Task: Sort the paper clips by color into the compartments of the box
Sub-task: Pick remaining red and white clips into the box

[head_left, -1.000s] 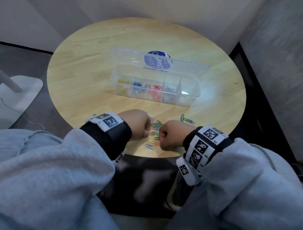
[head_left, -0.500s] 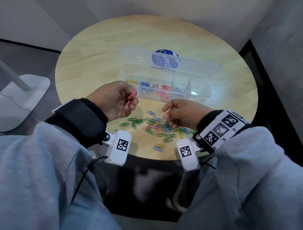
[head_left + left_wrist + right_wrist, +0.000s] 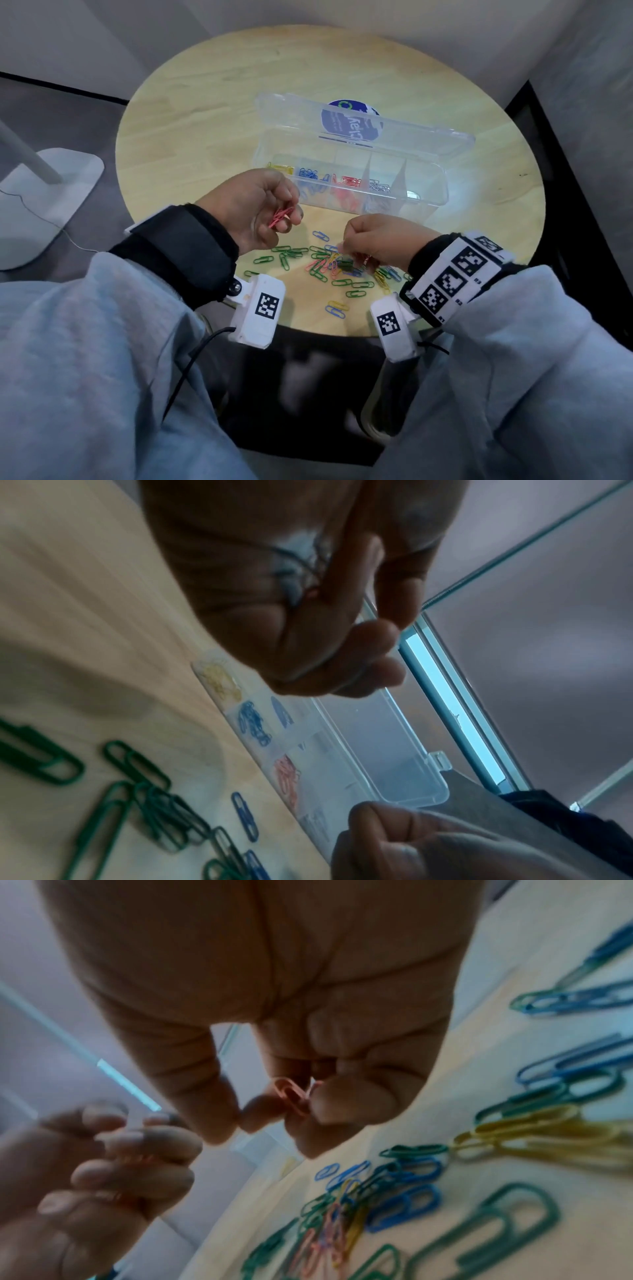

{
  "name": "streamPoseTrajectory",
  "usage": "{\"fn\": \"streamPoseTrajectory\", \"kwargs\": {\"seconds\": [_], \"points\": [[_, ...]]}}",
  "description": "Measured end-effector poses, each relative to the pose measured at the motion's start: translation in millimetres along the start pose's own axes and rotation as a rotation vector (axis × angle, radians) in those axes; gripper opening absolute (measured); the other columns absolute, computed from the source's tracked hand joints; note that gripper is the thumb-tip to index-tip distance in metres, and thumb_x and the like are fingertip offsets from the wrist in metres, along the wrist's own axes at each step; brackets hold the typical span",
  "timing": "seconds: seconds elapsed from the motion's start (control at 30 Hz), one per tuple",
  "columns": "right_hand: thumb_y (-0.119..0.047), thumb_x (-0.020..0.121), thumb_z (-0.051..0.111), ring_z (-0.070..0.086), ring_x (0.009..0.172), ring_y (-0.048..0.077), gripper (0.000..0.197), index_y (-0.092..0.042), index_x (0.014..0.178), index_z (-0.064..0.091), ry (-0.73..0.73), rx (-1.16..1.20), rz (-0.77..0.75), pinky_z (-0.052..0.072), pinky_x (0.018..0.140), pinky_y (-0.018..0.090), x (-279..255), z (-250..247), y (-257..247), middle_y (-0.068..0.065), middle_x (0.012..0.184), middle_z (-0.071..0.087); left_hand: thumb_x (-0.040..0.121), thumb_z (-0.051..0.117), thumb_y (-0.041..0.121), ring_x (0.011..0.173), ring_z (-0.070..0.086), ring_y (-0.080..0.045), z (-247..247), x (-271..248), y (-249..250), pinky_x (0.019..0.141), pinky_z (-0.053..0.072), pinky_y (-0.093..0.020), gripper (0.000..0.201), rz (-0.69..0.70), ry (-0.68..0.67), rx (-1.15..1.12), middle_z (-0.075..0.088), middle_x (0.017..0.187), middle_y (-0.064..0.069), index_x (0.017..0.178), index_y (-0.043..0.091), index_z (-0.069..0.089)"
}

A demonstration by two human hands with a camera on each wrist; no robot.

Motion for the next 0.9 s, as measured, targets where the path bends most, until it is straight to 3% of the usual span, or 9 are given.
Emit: {"fn": "streamPoseTrajectory", "kwargs": {"seconds": [0.1, 0.23, 0.33, 0.4, 0.47, 0.57, 0.67, 0.77, 0.9], "points": [[-0.032, 0.082, 0.069, 0.042, 0.047, 0.012, 0.041, -0.019, 0.055, 0.04, 0.0, -0.309, -0.019, 0.036, 0.051, 0.023, -4.5, 0.9, -3.9, -0.002, 0.054, 0.05, 0.082, 0.037, 0.011, 0.039, 0.033, -0.008, 2.1, 2.4, -2.2, 0.035, 0.017, -0.013, 0.019, 0.009, 0.038, 0.109, 0.047, 0.054, 0.001, 0.066, 0.019, 0.04], [-0.032, 0.076, 0.075, 0.038, 0.051, 0.01, 0.039, -0.02, 0.057, 0.042, 0.025, -0.441, -0.076, 0.032, 0.053, 0.024, -6.3, 3.3, -11.2, -0.006, 0.054, 0.043, 0.087, 0.052, 0.02, 0.046, 0.027, -0.011, -1.2, 9.1, -4.7, 0.041, 0.017, -0.015, 0.019, 0.018, 0.147, 0.41, 0.037, 0.058, 0.003, 0.069, 0.021, 0.048], [-0.025, 0.076, 0.074, 0.041, 0.054, 0.007, 0.017, -0.024, 0.075, 0.057, 0.051, -0.527, -0.107, 0.033, 0.053, 0.024, -4.7, 6.5, -12.4, -0.009, 0.058, 0.045, 0.085, 0.062, 0.028, 0.052, 0.04, -0.01, 3.2, 9.9, -8.6, 0.049, 0.028, -0.019, 0.011, 0.042, 0.161, 0.893, 0.046, 0.06, 0.006, 0.076, 0.023, 0.059], [-0.024, 0.079, 0.07, 0.039, 0.056, 0.004, 0.014, -0.026, 0.091, 0.063, 0.055, -0.611, -0.114, 0.032, 0.052, 0.022, -3.3, 10.1, -12.5, -0.01, 0.062, 0.041, 0.082, 0.065, 0.027, 0.058, 0.048, -0.007, 5.4, 8.0, -11.4, 0.053, 0.033, -0.018, 0.008, 0.039, 0.189, 1.126, 0.055, 0.063, 0.01, 0.077, 0.023, 0.06], [-0.022, 0.082, 0.066, 0.041, 0.061, 0.008, 0.015, -0.026, 0.096, 0.063, 0.051, -0.683, -0.123, 0.031, 0.051, 0.02, -1.8, 14.5, -13.1, -0.011, 0.064, 0.04, 0.081, 0.065, 0.024, 0.063, 0.054, -0.009, 9.1, 7.0, -13.8, 0.052, 0.034, -0.017, 0.006, 0.026, 0.198, 1.218, 0.06, 0.065, 0.008, 0.077, 0.022, 0.06], [-0.021, 0.081, 0.064, 0.047, 0.074, 0.016, 0.011, -0.026, 0.085, 0.056, 0.069, -0.737, -0.124, 0.033, 0.054, 0.023, 0.1, 17.4, -13.1, -0.011, 0.066, 0.042, 0.082, 0.064, 0.022, 0.076, 0.053, -0.016, 17.4, 7.6, -13.8, 0.049, 0.03, -0.017, 0.006, 0.055, 0.207, 1.335, 0.058, 0.079, 0.005, 0.087, 0.024, 0.062], [-0.019, 0.081, 0.063, 0.048, 0.078, 0.018, 0.011, -0.024, 0.081, 0.053, 0.063, -0.751, -0.127, 0.036, 0.064, 0.025, 1.8, 18.1, -11.0, -0.011, 0.067, 0.043, 0.084, 0.063, 0.023, 0.081, 0.049, -0.017, 25.8, 10.5, -15.2, 0.052, 0.03, -0.022, 0.007, 0.091, 0.203, 1.422, 0.055, 0.088, 0.003, 0.089, 0.024, 0.059], [-0.024, 0.081, 0.065, 0.049, 0.079, 0.017, 0.013, -0.024, 0.078, 0.053, 0.059, -0.748, -0.142, 0.037, 0.067, 0.026, 2.1, 19.0, -11.7, -0.011, 0.067, 0.043, 0.084, 0.063, 0.022, 0.082, 0.047, -0.018, 32.2, 12.9, -17.9, 0.05, 0.028, -0.023, 0.013, 0.105, 0.199, 1.452, 0.059, 0.093, -0.001, 0.097, 0.02, 0.063], [-0.022, 0.082, 0.062, 0.049, 0.078, 0.018, 0.007, -0.023, 0.081, 0.056, 0.054, -0.755, -0.141, 0.038, 0.064, 0.024, 5.0, 21.3, -12.5, -0.01, 0.066, 0.044, 0.083, 0.059, 0.014, 0.082, 0.047, -0.019, 39.3, 14.8, -18.6, 0.048, 0.025, -0.021, 0.011, 0.144, 0.187, 1.474, 0.064, 0.102, -0.002, 0.088, 0.023, 0.057]]}}
Point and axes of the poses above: each hand's wrist, its own x-axis towards the middle knuckle, its own z-axis out of the palm, y = z × x, the point moved 8 cm from there along x, towards the middle knuckle
